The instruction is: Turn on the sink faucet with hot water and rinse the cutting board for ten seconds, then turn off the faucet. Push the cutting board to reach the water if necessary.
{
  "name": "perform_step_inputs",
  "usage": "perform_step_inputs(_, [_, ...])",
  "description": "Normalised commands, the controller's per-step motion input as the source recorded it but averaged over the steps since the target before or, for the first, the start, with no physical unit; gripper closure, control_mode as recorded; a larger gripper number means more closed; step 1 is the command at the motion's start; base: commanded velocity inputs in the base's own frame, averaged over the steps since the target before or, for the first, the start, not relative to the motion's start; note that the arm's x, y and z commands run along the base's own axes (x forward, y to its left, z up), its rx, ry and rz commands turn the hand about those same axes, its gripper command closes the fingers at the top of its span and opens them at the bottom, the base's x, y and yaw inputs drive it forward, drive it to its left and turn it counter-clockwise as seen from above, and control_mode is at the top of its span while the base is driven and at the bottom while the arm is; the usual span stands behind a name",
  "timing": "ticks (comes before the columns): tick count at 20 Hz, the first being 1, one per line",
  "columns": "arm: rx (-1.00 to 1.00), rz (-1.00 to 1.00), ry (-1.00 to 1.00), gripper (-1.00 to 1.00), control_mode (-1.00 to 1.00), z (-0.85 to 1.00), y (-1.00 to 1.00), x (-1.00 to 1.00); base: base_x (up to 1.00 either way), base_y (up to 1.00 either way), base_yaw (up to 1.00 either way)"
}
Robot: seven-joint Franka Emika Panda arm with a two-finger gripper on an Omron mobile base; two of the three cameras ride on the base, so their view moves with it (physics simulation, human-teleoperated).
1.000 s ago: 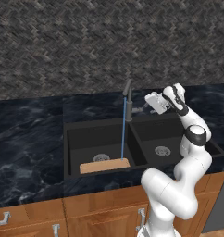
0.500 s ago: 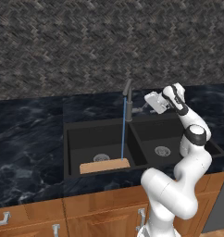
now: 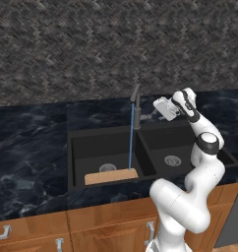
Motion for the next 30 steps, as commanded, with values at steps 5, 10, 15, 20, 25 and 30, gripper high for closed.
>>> perform_step_inputs(5, [-0.02,0.0,0.01,-1.0,-1.0,-0.27,0.55,0.03,0.0,0.0,0.0])
perform_step_inputs(10, [-0.02,0.0,0.01,-1.0,-1.0,-0.26,0.55,0.01,0.0,0.0,0.0])
perform_step_inputs(15, [-0.02,0.0,0.02,-1.0,-1.0,-0.27,0.53,0.0,0.0,0.0,0.0])
perform_step_inputs(20, [-0.02,0.0,0.02,-1.0,-1.0,-0.27,0.52,0.0,0.0,0.0,0.0])
perform_step_inputs(25, [-0.02,0.0,0.02,-1.0,-1.0,-0.27,0.52,0.0,0.0,0.0,0.0])
perform_step_inputs(30, [-0.02,0.0,0.02,-1.0,-1.0,-0.29,0.55,0.0,0.0,0.0,0.0])
